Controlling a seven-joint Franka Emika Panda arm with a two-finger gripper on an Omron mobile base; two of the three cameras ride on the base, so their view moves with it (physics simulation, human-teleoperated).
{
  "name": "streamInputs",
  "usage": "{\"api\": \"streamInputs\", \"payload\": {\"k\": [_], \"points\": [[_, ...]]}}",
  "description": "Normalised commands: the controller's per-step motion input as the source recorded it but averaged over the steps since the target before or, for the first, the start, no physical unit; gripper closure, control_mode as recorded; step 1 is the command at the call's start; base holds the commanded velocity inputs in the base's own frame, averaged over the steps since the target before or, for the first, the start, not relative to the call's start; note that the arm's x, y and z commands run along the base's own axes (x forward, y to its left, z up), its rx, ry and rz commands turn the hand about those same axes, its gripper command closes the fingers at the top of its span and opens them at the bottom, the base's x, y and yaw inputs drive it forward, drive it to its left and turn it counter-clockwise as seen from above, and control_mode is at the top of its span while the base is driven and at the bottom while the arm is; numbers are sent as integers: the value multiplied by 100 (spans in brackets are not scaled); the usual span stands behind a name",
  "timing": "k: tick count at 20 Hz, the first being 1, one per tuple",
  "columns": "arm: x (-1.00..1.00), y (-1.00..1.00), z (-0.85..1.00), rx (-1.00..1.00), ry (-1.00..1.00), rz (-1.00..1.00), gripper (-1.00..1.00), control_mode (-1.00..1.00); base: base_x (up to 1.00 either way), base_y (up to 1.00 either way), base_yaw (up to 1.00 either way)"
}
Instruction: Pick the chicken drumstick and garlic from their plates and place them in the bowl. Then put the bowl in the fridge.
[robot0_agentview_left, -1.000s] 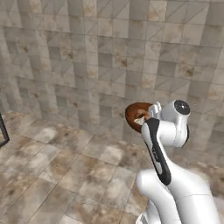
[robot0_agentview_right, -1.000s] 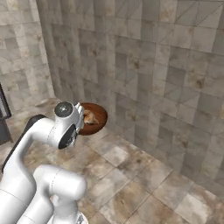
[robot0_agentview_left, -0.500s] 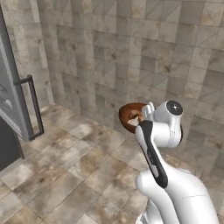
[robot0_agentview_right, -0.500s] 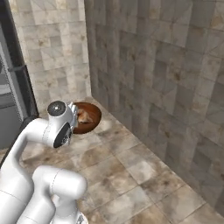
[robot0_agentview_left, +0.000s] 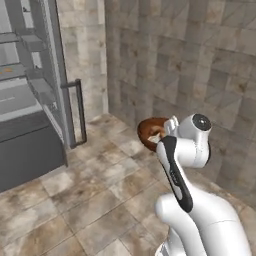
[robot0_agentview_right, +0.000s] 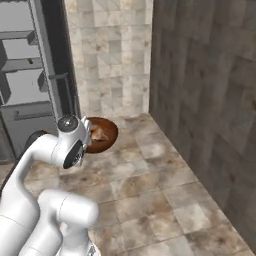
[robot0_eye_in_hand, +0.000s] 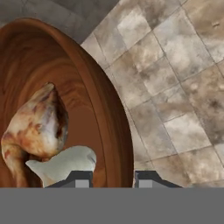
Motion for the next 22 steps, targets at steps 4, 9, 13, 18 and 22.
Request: {"api": "streamInputs", "payload": {"k": [4, 9, 13, 18, 22], "points": [[0, 0, 0, 0, 0, 0, 100, 100, -2, 1, 73], [0, 0, 0, 0, 0, 0, 100, 100, 0, 9, 87], [0, 0, 0, 0, 0, 0, 100, 100, 25, 11, 70], [0, 0, 0, 0, 0, 0, 100, 100, 85, 4, 2], [0, 0, 0, 0, 0, 0, 100, 100, 81, 1, 0]]}}
